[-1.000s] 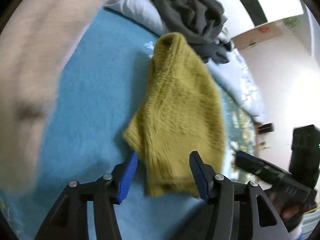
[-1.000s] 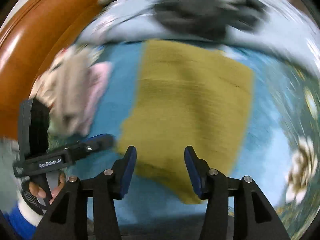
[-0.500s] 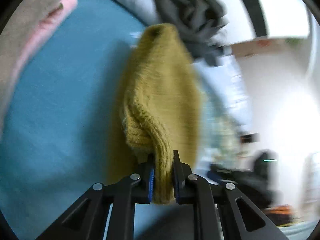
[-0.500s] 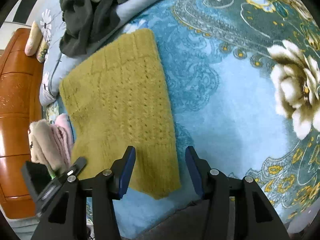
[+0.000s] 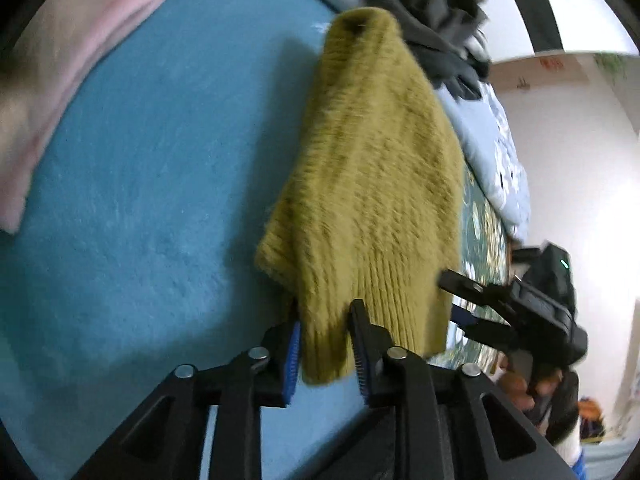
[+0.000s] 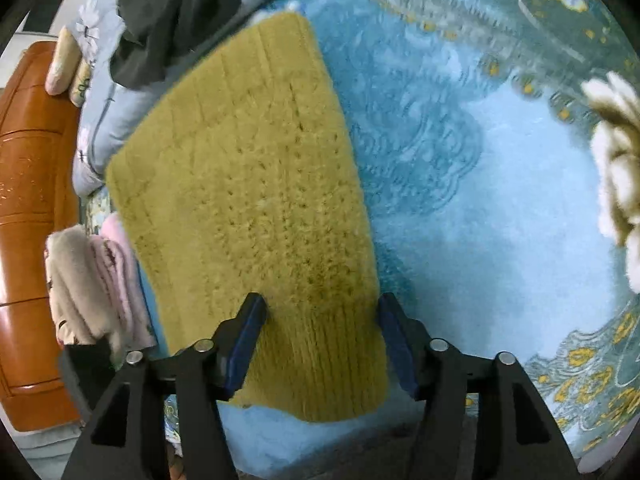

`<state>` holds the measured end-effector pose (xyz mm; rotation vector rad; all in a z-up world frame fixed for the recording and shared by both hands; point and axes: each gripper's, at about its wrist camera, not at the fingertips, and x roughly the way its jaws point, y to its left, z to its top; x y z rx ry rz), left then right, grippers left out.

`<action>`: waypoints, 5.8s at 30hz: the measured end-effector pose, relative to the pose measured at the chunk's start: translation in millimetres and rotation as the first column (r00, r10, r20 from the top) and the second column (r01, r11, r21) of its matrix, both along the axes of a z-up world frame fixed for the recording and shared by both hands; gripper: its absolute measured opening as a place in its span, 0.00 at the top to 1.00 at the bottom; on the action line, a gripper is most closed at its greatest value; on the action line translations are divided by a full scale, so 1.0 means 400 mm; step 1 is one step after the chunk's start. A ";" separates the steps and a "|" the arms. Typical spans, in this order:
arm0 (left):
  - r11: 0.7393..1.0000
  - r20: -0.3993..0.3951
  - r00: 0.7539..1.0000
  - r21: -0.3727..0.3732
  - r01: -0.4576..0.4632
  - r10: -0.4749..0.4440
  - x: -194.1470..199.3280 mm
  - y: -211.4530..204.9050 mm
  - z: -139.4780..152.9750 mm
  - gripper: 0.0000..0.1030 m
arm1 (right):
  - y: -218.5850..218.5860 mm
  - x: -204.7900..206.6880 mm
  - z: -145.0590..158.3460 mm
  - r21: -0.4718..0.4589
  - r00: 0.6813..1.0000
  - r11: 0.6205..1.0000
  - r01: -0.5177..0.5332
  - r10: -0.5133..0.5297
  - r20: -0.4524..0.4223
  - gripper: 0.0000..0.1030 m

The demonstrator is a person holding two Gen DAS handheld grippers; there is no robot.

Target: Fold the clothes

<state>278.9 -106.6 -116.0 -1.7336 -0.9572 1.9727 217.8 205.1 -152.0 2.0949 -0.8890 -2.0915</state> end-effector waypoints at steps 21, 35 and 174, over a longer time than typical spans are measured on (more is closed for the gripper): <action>0.994 -0.184 0.977 -0.016 0.110 -0.111 -0.156 0.092 0.172 0.50 | 0.207 -0.266 0.246 0.359 0.861 0.812 -0.460 0.507 -0.042 0.75; 0.965 -0.152 0.953 -0.057 0.255 -0.261 -0.550 0.306 0.070 0.35 | 0.551 -0.129 0.172 0.114 0.935 0.993 -0.012 0.051 -0.351 0.28; 0.428 -0.532 0.763 -0.631 -0.647 0.367 0.304 -0.450 0.356 0.00 | -0.702 0.318 0.313 0.488 0.512 0.825 -0.284 0.561 -0.650 0.00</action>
